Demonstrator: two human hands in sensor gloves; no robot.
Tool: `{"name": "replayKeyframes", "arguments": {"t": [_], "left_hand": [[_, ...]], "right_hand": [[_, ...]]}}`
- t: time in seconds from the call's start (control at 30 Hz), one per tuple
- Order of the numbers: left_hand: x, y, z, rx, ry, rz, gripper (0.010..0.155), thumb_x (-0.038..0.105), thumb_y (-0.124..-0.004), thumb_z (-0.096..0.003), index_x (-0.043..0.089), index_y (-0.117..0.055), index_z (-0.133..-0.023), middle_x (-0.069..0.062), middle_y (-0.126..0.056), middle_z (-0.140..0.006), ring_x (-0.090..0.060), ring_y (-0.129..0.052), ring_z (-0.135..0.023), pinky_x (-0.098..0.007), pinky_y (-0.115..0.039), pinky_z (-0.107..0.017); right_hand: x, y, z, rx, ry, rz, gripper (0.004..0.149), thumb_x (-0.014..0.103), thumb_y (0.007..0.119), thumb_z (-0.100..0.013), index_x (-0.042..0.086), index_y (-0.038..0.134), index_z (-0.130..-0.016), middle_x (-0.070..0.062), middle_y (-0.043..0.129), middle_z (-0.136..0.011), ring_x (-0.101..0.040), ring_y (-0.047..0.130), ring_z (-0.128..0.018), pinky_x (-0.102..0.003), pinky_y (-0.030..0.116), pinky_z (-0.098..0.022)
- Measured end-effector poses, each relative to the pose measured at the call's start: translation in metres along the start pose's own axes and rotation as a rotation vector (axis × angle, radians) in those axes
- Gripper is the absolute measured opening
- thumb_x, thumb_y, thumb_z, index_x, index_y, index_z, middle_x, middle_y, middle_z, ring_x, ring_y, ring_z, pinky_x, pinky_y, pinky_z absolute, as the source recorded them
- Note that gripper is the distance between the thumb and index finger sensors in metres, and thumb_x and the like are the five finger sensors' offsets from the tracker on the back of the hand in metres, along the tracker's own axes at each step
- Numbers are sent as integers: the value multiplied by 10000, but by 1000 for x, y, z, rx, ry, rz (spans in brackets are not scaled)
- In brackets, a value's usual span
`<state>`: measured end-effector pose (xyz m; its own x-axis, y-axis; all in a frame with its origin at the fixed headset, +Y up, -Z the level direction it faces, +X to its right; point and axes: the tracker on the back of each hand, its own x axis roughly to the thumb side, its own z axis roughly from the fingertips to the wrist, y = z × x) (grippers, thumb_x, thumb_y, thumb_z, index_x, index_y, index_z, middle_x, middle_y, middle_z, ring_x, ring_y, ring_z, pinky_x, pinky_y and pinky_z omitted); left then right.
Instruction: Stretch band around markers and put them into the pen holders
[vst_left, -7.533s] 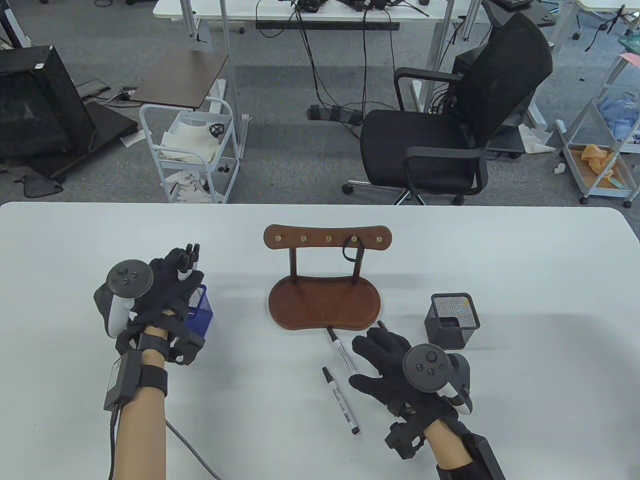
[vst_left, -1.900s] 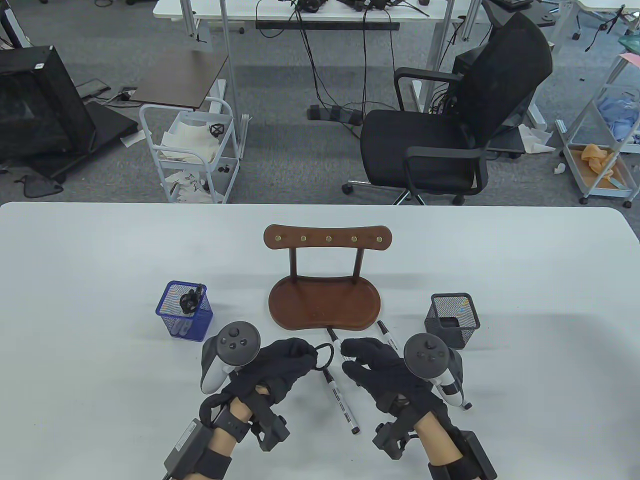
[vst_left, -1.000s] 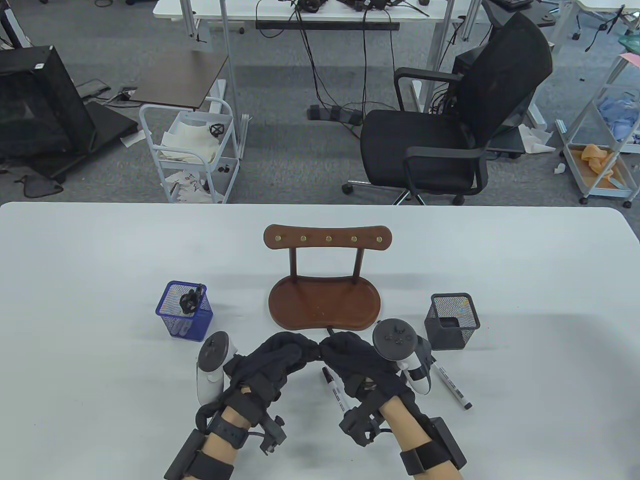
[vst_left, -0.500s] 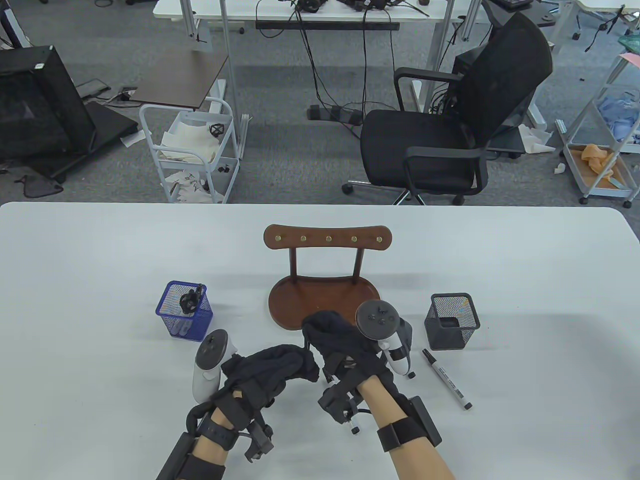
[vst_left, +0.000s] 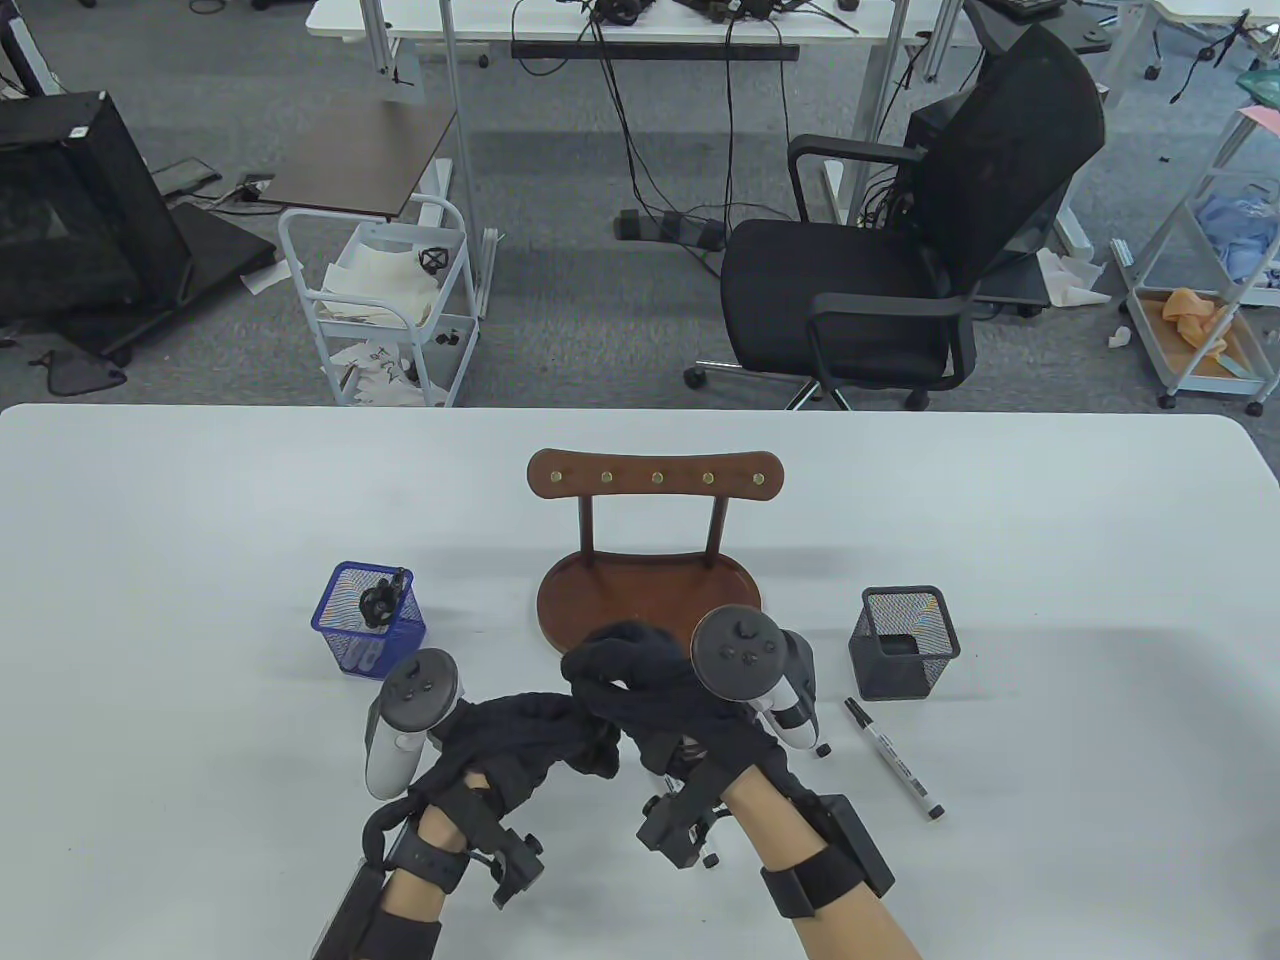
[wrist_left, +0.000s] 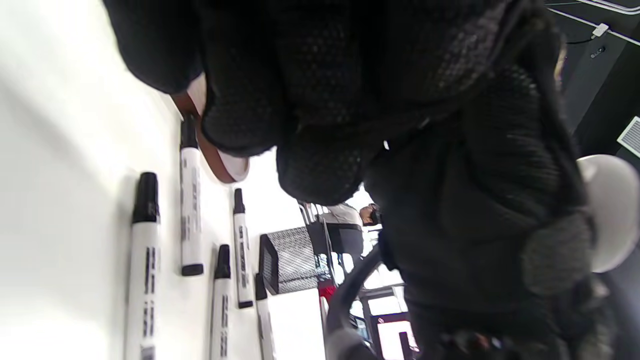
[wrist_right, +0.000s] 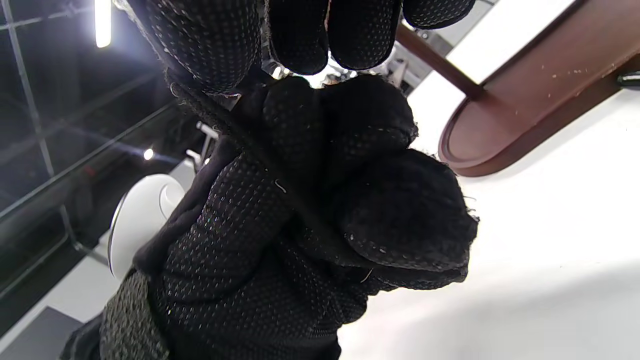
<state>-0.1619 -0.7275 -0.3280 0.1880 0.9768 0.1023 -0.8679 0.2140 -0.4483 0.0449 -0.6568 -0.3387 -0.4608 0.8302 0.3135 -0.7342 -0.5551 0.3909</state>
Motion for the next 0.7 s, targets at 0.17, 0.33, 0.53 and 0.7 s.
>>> {"name": "replayKeyframes", "arguments": {"t": [0.17, 0.33, 0.53, 0.7], "left_hand": [[1, -3, 0, -9, 26, -77, 356, 475, -906, -503, 198, -989, -710, -15, -1161, -552, -224, -1069, -553, -577, -758, -634], [-1, -4, 1, -55, 16, -85, 370, 448, -930, -498, 248, -919, -809, 37, -1109, -697, -268, -1013, -692, -618, -697, -675], [-1, -6, 1, -105, -13, -102, 554, 431, -964, -484, 216, -798, -966, 37, -1021, -852, -331, -902, -859, -668, -612, -720], [-2, -5, 1, -145, -21, -101, 656, 429, -970, -486, 173, -717, -1034, -7, -978, -899, -359, -846, -911, -686, -577, -733]], "right_hand": [[6, 4, -2, 33, -3, 83, 331, 327, 837, -510, 328, 842, -841, -17, 726, -1036, -347, 682, -938, -613, 498, -769], [8, 4, -7, 49, 14, 115, 336, 322, 843, -508, 319, 844, -845, -24, 727, -1036, -353, 679, -938, -615, 495, -768], [-4, -7, -18, 68, 86, 145, 342, 328, 864, -492, 336, 859, -834, -27, 737, -1031, -357, 677, -938, -617, 491, -768], [-16, -7, -21, 99, 125, 141, 347, 336, 868, -485, 344, 860, -832, -29, 742, -1030, -359, 676, -939, -619, 489, -767]]}}
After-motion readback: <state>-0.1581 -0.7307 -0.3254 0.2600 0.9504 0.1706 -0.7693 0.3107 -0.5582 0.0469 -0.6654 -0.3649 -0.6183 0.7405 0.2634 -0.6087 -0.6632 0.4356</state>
